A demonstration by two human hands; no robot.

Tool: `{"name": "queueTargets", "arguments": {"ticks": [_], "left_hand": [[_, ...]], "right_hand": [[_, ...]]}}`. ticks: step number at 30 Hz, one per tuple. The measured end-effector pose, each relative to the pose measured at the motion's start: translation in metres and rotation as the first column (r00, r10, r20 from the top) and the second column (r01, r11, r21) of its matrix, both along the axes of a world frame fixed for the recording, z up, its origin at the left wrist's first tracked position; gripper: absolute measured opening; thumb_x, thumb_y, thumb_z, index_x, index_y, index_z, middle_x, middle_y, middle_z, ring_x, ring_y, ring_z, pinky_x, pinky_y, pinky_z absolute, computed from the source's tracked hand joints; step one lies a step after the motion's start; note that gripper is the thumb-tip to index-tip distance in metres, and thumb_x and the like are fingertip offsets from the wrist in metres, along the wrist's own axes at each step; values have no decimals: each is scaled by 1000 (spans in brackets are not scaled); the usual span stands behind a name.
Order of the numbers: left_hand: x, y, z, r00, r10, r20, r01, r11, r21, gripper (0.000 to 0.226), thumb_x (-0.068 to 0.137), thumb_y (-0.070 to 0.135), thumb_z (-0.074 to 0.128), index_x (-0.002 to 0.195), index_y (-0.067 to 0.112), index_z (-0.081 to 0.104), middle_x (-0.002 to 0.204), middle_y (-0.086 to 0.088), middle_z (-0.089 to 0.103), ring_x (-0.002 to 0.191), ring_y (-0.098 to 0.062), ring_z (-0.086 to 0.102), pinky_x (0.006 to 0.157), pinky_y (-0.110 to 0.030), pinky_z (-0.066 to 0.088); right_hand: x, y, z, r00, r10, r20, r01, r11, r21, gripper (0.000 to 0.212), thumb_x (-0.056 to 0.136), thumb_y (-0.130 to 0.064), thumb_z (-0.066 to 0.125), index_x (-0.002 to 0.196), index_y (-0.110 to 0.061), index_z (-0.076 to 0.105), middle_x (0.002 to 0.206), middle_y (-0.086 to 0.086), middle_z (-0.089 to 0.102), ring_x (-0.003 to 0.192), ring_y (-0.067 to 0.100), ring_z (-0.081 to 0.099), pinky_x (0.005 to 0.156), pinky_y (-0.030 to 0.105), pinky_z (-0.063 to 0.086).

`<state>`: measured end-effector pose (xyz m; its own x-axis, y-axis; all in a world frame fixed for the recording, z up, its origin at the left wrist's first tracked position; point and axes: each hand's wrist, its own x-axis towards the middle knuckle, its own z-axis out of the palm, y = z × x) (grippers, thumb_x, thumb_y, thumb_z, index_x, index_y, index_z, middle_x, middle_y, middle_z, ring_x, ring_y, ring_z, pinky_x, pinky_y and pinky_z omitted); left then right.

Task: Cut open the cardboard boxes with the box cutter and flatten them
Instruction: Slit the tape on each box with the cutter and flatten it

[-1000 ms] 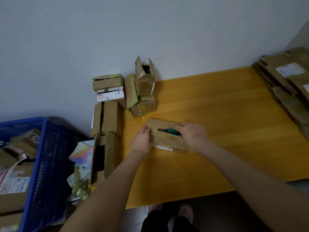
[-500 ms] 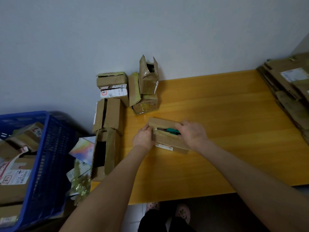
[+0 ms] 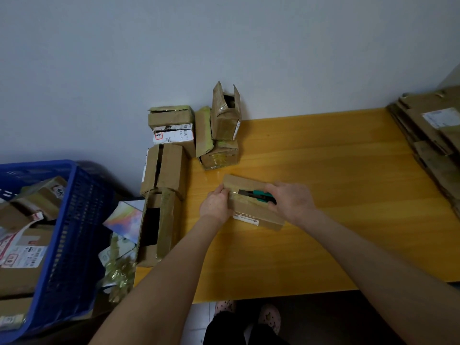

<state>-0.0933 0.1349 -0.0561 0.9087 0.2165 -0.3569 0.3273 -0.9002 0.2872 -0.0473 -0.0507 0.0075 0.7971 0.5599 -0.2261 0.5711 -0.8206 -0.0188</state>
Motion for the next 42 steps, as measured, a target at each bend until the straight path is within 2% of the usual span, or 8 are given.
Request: {"name": "queueTargets", "arguments": {"ticks": [10, 16, 22, 27, 30, 34, 38, 42], "left_hand": [[0, -1, 0, 1000, 31, 1, -31, 1000, -6, 75, 84, 22, 73, 149, 21, 34, 160, 2, 22, 142, -21, 32, 111, -35, 36], [1, -1, -1, 1000, 30, -3, -30, 1000, 2, 73, 84, 20, 73, 147, 21, 37, 160, 1, 23, 141, -21, 33, 111, -35, 36], [3, -1, -1, 999, 24, -30, -24, 1000, 15, 72, 83, 21, 74, 145, 22, 39, 160, 2, 24, 139, -21, 36, 109, -36, 39], [4, -4, 0, 998, 7, -59, -3, 997, 75, 68, 83, 25, 74, 143, 21, 42, 157, 3, 28, 135, -22, 41, 103, -37, 47], [5, -5, 0, 998, 3, -66, 3, 995, 97, 64, 82, 25, 75, 139, 22, 45, 151, 4, 37, 130, -23, 45, 97, -37, 50], [6, -7, 1, 996, -5, -91, 15, 994, 109, 63, 84, 26, 73, 140, 20, 44, 151, 3, 35, 130, -24, 44, 96, -38, 49], [8, -7, 2, 994, -8, -109, 22, 991, 135, 52, 84, 27, 73, 130, 17, 51, 137, 3, 44, 124, -25, 47, 92, -37, 51], [10, -10, 5, 993, -13, -118, 30, 988, 149, 48, 84, 26, 73, 127, 17, 53, 131, 2, 46, 121, -25, 49, 92, -38, 51]], "right_hand": [[0, 4, 1, 999, 51, -1, -51, 997, -53, 36, 101, -31, 40, 137, -31, 44, 119, 1, 61, 99, 23, 60, 63, 30, 36], [4, 9, -1, 992, 121, -28, -122, 990, -67, 37, 102, -30, 38, 138, -32, 44, 127, 1, 55, 95, 22, 60, 63, 30, 41], [4, 9, 2, 988, 150, -36, -152, 986, -65, 39, 102, -28, 39, 140, -36, 42, 123, 0, 54, 92, 23, 61, 67, 32, 47], [3, 12, -2, 991, 130, -18, -131, 983, -132, 42, 101, -20, 45, 140, -35, 45, 117, 2, 54, 84, 21, 60, 60, 31, 42], [3, 10, 1, 993, 120, -10, -120, 976, -184, 44, 101, -14, 42, 140, -33, 45, 117, 4, 53, 89, 23, 59, 60, 32, 37], [-4, -2, 0, 993, 108, -36, -114, 955, -273, 44, 95, -5, 48, 134, -26, 50, 122, 5, 50, 88, 22, 57, 62, 32, 42], [-5, -16, -1, 997, 41, -73, -56, 975, -216, 53, 97, -7, 47, 143, -32, 39, 133, 6, 46, 102, 25, 57, 65, 32, 41], [-2, -29, -5, 999, -29, -34, 24, 989, -143, 47, 97, -10, 47, 137, -33, 43, 123, 5, 48, 94, 25, 56, 62, 32, 37]]}}
